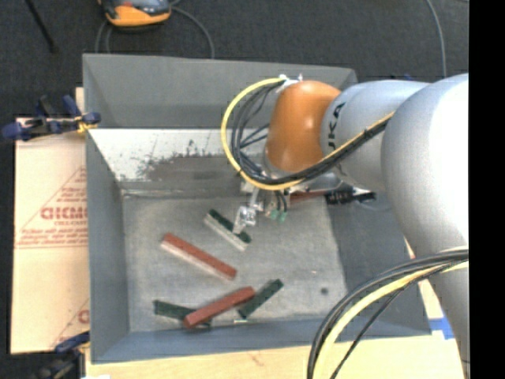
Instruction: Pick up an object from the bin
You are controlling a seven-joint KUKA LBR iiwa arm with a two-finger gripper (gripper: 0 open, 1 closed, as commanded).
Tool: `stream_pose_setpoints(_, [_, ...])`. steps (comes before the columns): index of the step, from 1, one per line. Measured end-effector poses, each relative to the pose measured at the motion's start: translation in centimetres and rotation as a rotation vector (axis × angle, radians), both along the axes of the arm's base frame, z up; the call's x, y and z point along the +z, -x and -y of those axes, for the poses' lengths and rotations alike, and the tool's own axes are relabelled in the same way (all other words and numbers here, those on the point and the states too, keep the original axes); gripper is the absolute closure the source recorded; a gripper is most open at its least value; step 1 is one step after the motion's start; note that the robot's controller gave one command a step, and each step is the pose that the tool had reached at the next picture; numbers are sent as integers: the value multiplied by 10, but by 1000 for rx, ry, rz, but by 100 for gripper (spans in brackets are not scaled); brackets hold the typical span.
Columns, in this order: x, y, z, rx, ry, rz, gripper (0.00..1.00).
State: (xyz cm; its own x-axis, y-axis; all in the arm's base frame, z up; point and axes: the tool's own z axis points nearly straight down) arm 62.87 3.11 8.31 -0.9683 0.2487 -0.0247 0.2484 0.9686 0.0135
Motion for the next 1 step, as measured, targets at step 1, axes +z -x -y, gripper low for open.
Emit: stream_pose_setpoints(1, [-5, 31, -45, -50, 4, -23, 100])
